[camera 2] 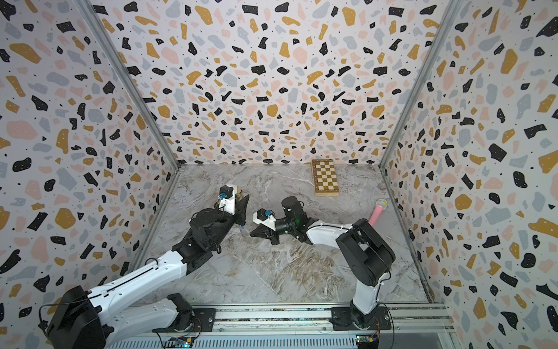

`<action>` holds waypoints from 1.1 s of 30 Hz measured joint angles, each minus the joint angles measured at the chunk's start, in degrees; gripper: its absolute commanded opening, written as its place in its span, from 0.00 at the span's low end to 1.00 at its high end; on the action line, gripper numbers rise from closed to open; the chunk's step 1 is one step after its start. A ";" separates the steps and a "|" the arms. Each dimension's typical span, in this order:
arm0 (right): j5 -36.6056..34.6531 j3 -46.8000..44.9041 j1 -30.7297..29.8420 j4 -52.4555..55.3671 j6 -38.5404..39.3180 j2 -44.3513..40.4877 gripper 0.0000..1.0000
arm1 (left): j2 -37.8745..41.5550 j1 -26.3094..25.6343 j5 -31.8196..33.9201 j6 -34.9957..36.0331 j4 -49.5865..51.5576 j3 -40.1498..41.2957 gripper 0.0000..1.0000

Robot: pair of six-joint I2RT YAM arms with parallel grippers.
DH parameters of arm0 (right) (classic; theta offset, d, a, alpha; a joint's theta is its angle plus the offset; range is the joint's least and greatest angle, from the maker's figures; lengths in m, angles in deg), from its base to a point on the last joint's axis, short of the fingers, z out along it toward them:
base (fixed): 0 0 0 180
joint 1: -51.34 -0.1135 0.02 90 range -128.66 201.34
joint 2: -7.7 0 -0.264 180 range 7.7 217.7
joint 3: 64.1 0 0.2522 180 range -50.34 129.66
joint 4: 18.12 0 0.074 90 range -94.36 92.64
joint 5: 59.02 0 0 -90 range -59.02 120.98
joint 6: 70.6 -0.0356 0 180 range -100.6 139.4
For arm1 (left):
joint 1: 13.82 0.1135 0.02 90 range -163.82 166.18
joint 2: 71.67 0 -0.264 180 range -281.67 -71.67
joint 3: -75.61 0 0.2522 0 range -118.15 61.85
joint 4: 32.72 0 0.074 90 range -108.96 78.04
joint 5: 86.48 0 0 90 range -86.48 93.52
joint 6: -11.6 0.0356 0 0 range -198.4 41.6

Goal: Remove the label from the bottle
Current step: Tear open the label from the bottle.

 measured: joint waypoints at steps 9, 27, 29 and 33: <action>0.00 0.04 -0.28 0.15 0.24 0.00 0.00 | 0.00 -0.07 0.00 0.00 0.00 0.00 0.00; 0.02 0.31 -0.61 0.50 0.72 0.00 0.00 | 0.00 -0.11 0.00 0.02 -0.02 0.00 0.00; 0.02 0.37 -0.70 0.50 0.76 0.00 0.00 | -0.02 -0.11 0.00 0.02 -0.04 0.00 0.00; 0.02 0.55 -0.79 0.72 0.87 0.00 0.00 | -0.02 -0.11 0.00 0.02 -0.07 0.00 0.00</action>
